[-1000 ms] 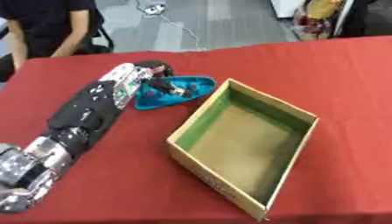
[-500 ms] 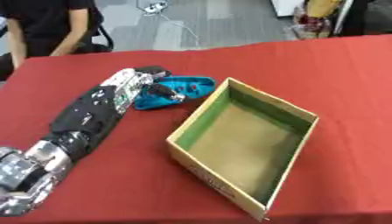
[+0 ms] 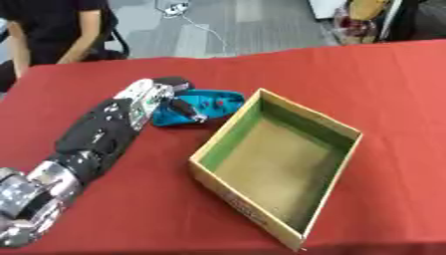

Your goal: Pick up objects on the table and place them in the box.

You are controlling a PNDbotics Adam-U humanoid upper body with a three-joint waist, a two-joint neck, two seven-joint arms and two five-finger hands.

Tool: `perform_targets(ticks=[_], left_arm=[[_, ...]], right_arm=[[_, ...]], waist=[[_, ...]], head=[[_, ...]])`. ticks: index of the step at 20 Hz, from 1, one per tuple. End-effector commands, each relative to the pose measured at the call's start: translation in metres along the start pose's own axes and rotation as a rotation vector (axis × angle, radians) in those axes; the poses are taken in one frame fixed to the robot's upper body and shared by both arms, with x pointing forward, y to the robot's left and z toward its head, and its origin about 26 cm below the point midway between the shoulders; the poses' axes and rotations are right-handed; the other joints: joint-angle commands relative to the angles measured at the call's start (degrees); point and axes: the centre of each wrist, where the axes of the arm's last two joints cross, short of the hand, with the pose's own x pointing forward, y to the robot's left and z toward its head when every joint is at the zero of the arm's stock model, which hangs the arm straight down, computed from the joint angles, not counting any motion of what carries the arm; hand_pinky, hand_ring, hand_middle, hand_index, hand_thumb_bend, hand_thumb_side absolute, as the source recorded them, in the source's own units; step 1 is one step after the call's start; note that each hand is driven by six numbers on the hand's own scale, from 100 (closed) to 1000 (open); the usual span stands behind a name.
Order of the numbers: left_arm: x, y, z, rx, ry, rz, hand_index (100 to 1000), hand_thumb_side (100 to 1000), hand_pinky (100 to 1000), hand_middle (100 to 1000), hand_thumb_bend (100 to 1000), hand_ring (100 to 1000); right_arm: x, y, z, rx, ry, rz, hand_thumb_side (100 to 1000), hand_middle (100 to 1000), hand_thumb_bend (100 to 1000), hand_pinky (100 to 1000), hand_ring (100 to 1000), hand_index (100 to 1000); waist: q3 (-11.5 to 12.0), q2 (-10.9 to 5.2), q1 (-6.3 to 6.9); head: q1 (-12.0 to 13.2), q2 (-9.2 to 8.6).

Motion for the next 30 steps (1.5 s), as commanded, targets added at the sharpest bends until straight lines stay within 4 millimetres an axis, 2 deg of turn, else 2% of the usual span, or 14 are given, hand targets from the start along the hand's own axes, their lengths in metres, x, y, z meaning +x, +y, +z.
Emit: perform_targets(ticks=[1, 2, 4, 5, 6, 7, 8, 12, 20, 23, 27, 28, 29, 30], left_arm=[[0.002, 0.004, 0.001, -0.003, 0.009, -0.027, 469, 290, 264, 310, 204, 258], [0.002, 0.004, 0.002, 0.001, 0.019, -0.027, 417, 280, 227, 264, 100, 213], [0.001, 0.005, 0.002, 0.024, 0.037, -0.023, 296, 353, 125, 149, 100, 103], [0.001, 0.005, 0.002, 0.038, 0.045, -0.020, 251, 424, 100, 107, 100, 100], [0.001, 0.004, 0.003, 0.051, 0.050, -0.019, 198, 442, 100, 100, 100, 100], [0.000, 0.004, 0.002, 0.058, 0.052, -0.019, 208, 440, 100, 100, 100, 100], [0.000, 0.002, 0.002, 0.058, 0.052, -0.021, 164, 438, 100, 100, 100, 100], [0.000, 0.000, 0.001, 0.026, 0.042, -0.022, 134, 351, 100, 100, 100, 100], [-0.005, 0.006, 0.003, -0.002, 0.038, -0.027, 125, 319, 100, 100, 100, 100], [-0.013, 0.027, 0.011, 0.007, 0.043, -0.053, 124, 317, 100, 100, 100, 100], [-0.030, 0.075, 0.032, 0.037, 0.047, -0.106, 126, 315, 100, 100, 100, 100], [-0.035, 0.090, 0.041, 0.046, 0.052, -0.121, 127, 464, 100, 100, 100, 100], [-0.040, 0.104, 0.049, 0.054, 0.058, -0.131, 127, 316, 100, 100, 100, 100], [-0.043, 0.114, 0.056, 0.060, 0.063, -0.136, 127, 313, 100, 100, 100, 100]], right_arm=[[0.009, -0.004, -0.009, -0.006, -0.037, 0.006, 973, 812, 452, 594, 809, 993], [0.008, -0.004, -0.009, -0.006, -0.037, 0.006, 974, 812, 452, 594, 809, 993], [0.008, -0.004, -0.009, -0.007, -0.037, 0.007, 973, 812, 452, 594, 809, 993], [0.008, -0.004, -0.009, -0.007, -0.037, 0.007, 973, 812, 452, 593, 809, 993], [0.009, -0.004, -0.009, -0.008, -0.037, 0.007, 974, 812, 452, 594, 809, 993], [0.009, -0.004, -0.009, -0.008, -0.037, 0.007, 977, 812, 449, 594, 809, 993], [0.009, -0.005, -0.009, -0.009, -0.037, 0.007, 974, 812, 452, 594, 809, 993], [0.008, -0.005, -0.008, -0.008, -0.036, 0.008, 975, 812, 451, 594, 809, 993], [0.008, -0.005, -0.008, -0.011, -0.034, 0.010, 975, 813, 451, 593, 809, 993], [0.007, -0.006, -0.007, -0.012, -0.029, 0.013, 974, 813, 451, 593, 809, 994], [0.005, -0.008, -0.005, -0.015, -0.021, 0.022, 973, 813, 450, 594, 809, 994], [0.005, -0.009, -0.004, -0.016, -0.018, 0.025, 973, 813, 456, 594, 809, 994], [0.004, -0.009, -0.003, -0.015, -0.016, 0.028, 972, 813, 450, 594, 809, 994], [0.004, -0.010, -0.003, -0.015, -0.014, 0.030, 973, 813, 449, 594, 809, 994]], waist=[[0.00, -0.37, -0.45], [0.02, -0.37, -0.45], [0.04, -0.36, -0.44], [0.04, -0.35, -0.45], [0.05, -0.33, -0.45], [0.05, -0.32, -0.45], [0.05, -0.31, -0.45], [0.08, -0.29, -0.48], [0.21, -0.31, -0.51], [0.34, -0.50, -0.38], [0.63, -1.05, 0.01], [0.73, -1.25, 0.15], [0.81, -1.43, 0.28], [0.89, -1.60, 0.38]], head=[[0.29, -0.18], [0.28, -0.16], [0.27, -0.14], [0.27, -0.13], [0.26, -0.09], [0.25, -0.06], [0.24, -0.04], [0.21, -0.01], [0.11, -0.14], [-0.17, -0.04], [-0.97, -0.01], [-1.22, -0.01], [-1.40, -0.01], [-1.53, -0.01]])
